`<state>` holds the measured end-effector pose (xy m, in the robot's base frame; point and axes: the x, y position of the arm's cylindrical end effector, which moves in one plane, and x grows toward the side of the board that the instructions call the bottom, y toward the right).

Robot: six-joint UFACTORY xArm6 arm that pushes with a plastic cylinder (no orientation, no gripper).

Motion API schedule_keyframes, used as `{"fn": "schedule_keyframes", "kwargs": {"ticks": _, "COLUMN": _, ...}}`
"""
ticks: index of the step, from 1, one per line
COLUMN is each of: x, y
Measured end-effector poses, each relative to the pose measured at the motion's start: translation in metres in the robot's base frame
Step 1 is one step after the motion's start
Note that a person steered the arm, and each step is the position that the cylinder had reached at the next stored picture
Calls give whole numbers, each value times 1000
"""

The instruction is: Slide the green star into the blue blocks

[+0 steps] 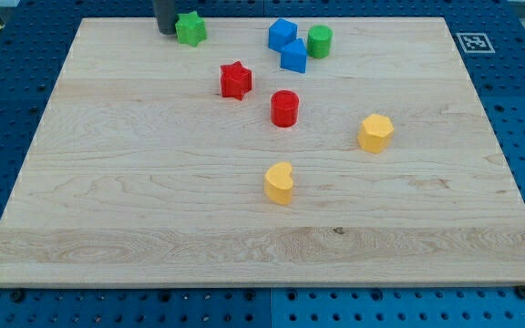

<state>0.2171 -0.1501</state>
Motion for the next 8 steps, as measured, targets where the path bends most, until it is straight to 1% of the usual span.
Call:
{"fn": "schedule_keyframes", "kwargs": {"ticks": 1, "x": 0, "y": 22}}
{"fn": "schedule_keyframes", "kwargs": {"ticks": 3, "x": 18, "y": 83}}
{"fn": "schedule_keyframes", "kwargs": {"ticks": 5, "x": 17, "y": 167}}
{"fn": "schedule_keyframes", "kwargs": {"ticks": 7, "x": 52, "y": 171}}
{"fn": "schedule_keyframes", "kwargs": {"ticks": 8, "x": 52, "y": 166}}
